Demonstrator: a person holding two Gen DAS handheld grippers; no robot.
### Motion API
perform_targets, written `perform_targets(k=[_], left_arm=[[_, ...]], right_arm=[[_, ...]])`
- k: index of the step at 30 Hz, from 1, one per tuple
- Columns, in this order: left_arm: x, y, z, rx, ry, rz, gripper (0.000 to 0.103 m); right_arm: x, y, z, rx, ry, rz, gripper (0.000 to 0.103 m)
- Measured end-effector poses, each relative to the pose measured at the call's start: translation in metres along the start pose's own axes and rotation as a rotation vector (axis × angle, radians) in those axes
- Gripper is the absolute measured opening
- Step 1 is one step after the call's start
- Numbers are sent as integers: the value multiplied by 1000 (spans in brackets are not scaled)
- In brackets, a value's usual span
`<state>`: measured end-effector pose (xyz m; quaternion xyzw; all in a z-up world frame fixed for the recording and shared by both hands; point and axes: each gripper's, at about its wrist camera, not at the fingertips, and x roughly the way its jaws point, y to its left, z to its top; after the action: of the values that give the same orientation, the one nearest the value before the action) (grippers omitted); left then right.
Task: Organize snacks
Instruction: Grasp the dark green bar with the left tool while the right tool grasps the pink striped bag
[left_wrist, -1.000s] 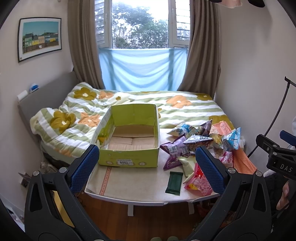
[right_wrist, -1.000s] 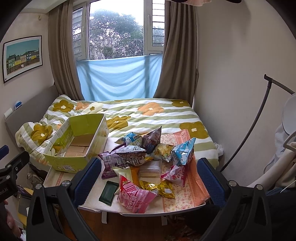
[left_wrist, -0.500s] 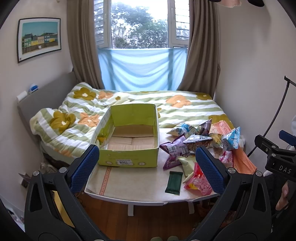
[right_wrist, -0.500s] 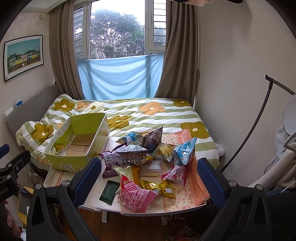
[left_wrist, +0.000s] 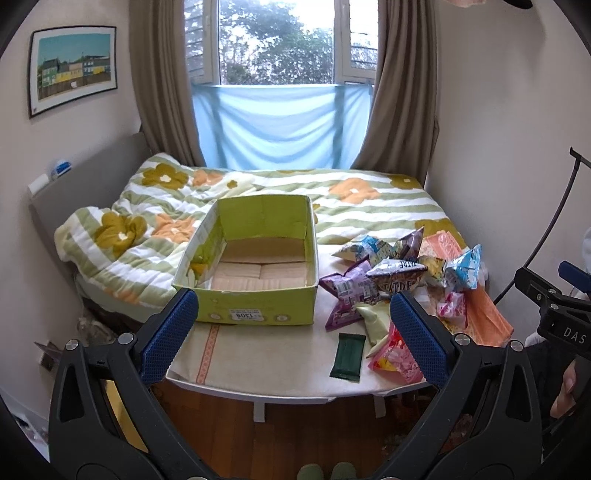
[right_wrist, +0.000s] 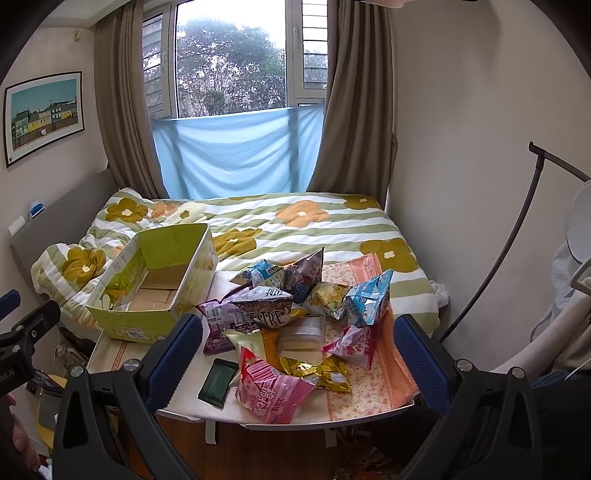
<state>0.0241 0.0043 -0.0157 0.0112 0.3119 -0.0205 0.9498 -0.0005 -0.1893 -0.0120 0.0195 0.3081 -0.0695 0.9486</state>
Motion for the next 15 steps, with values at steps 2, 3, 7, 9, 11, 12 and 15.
perform_targets(k=[2, 3, 7, 9, 11, 12, 15], left_arm=[[13, 3, -3, 5, 43, -14, 103], [23, 4, -6, 7, 72, -25, 103], [61, 5, -20, 17, 161, -69, 103], [84, 3, -31, 32, 201, -101, 103], [104, -2, -43, 51, 235, -127, 103], [116, -5, -51, 65, 256, -133, 103], [146, -15, -71, 95, 316, -156, 103]], right_arm=[[6, -3, -3, 14, 31, 11, 103], [10, -4, -6, 20, 48, 11, 103], [31, -8, -20, 41, 116, 16, 103], [44, -8, -30, 43, 149, 31, 103], [62, -13, -41, 44, 180, 65, 103], [70, -13, -47, 35, 194, 85, 103], [93, -13, -64, 9, 247, 128, 103]])
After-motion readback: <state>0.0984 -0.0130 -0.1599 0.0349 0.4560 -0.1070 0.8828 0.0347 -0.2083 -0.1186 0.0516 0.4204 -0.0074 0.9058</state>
